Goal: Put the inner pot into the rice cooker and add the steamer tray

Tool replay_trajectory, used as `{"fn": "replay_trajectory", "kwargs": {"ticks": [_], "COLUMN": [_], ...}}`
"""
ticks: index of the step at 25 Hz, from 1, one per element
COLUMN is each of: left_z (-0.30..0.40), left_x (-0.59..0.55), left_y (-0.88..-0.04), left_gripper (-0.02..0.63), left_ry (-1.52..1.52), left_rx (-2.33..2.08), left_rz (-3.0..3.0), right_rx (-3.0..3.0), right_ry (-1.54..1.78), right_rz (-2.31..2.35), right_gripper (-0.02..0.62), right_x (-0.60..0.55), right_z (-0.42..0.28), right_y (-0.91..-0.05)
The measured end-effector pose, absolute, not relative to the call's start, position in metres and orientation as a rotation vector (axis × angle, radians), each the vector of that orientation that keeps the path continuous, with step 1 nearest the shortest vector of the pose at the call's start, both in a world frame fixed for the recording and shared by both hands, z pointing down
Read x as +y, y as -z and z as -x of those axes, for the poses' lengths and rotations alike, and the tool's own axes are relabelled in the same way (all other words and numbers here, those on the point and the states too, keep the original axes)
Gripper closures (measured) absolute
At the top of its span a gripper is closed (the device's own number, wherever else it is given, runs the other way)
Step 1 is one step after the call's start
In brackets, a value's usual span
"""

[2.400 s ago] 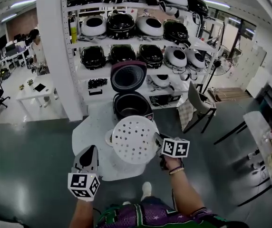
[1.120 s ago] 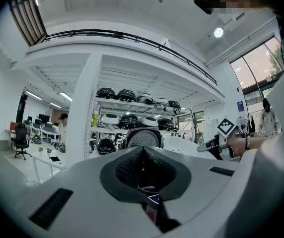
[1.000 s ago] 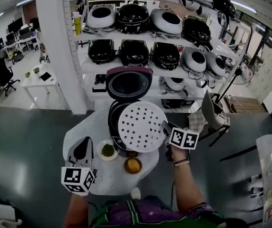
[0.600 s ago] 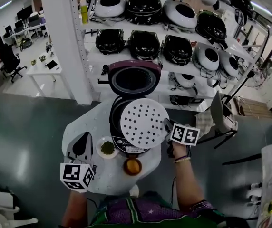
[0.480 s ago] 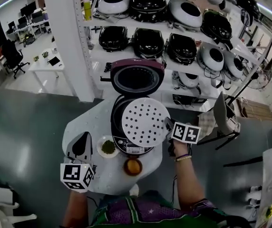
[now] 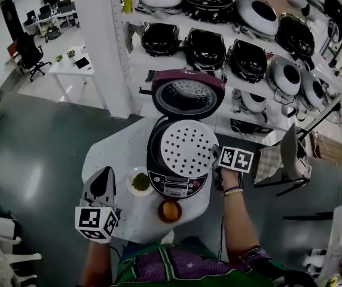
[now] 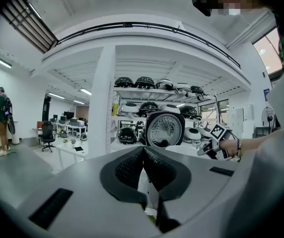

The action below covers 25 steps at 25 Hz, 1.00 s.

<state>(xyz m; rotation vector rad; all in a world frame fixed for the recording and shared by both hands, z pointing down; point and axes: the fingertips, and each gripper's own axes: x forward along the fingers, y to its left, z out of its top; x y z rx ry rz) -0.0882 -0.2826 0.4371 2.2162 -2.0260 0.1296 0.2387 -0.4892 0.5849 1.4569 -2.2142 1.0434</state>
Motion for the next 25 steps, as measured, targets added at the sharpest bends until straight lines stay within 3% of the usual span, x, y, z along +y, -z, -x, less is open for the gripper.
{"fn": "replay_trajectory", "kwargs": {"ticks": [25], "left_z": [0.084], "left_x": [-0.284], "left_y": [-0.442], "left_gripper": [0.584], "left_ry": [-0.194], "left_rx": [-2.051], "left_rz": [-2.181], "right_rx": [-2.148], "right_ry": [-0.917], "right_rz": [-1.343], "right_gripper": [0.552], "right_x": [-0.511], "right_z": [-0.200], "right_y": [-0.618]}}
